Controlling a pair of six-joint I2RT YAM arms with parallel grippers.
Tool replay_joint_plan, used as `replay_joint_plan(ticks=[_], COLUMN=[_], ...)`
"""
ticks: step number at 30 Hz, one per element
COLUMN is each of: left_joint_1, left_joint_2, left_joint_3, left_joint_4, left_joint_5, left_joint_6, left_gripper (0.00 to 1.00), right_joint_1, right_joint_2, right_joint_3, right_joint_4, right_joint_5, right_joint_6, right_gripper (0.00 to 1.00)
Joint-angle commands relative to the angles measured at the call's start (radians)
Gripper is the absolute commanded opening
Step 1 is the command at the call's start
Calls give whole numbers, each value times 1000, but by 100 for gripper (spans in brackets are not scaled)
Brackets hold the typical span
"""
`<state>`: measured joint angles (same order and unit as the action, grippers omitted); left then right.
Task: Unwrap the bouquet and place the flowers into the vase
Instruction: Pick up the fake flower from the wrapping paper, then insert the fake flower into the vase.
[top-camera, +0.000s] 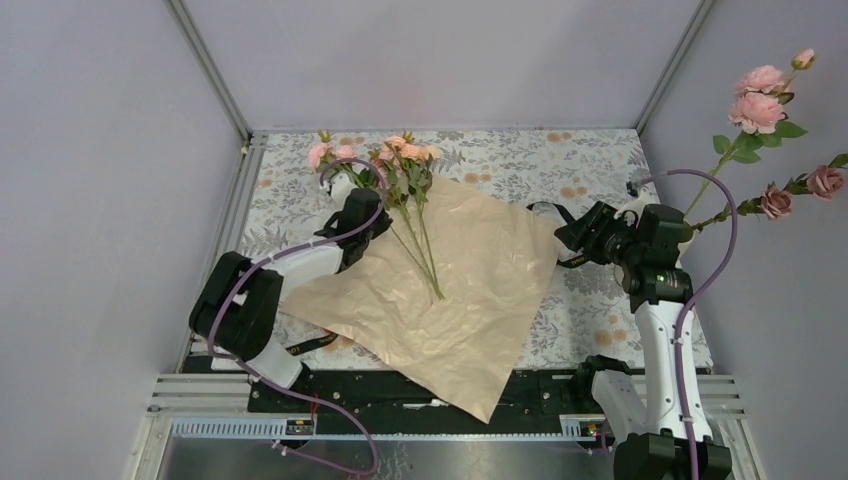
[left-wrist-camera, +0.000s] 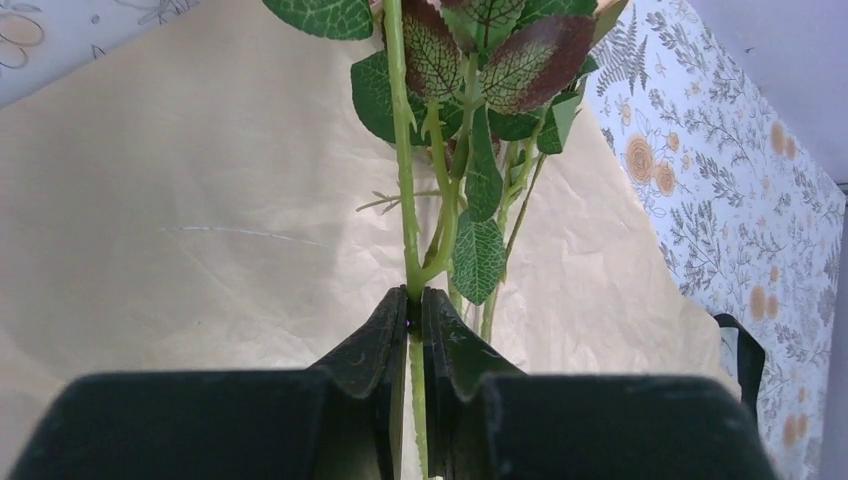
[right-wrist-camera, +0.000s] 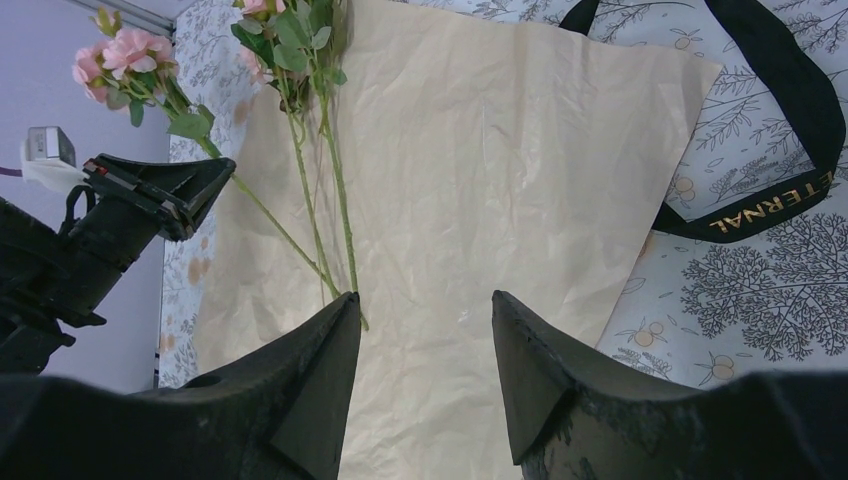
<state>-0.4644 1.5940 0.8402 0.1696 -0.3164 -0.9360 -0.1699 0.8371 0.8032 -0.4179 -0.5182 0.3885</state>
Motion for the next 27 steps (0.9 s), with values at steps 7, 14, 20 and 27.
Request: replay_joint_plan(ticks=[7,14,20,27], left_joint_1=[-83,-88,-82,-39], left_joint_2=[-214,-390,-582,-692], left_joint_3=[-37,-89,-99,29], left_joint_4=[-52,-83,-160,-339], left_joint_5=[-230,-130,149,557], left_joint_6=[180,261,352,440], left_gripper=[0,0,0,0], right_joint_1=[11,12,13,141], right_joint_2=[-37,-64,-86,-67], right_joint_3=[28,38,49,57], right_joint_4=[-23,-43,-18,125], right_joint_5=[-27,-27,-101,-186], right_joint_6=[-17,-16,19,129], right_gripper=[58,58,60,70])
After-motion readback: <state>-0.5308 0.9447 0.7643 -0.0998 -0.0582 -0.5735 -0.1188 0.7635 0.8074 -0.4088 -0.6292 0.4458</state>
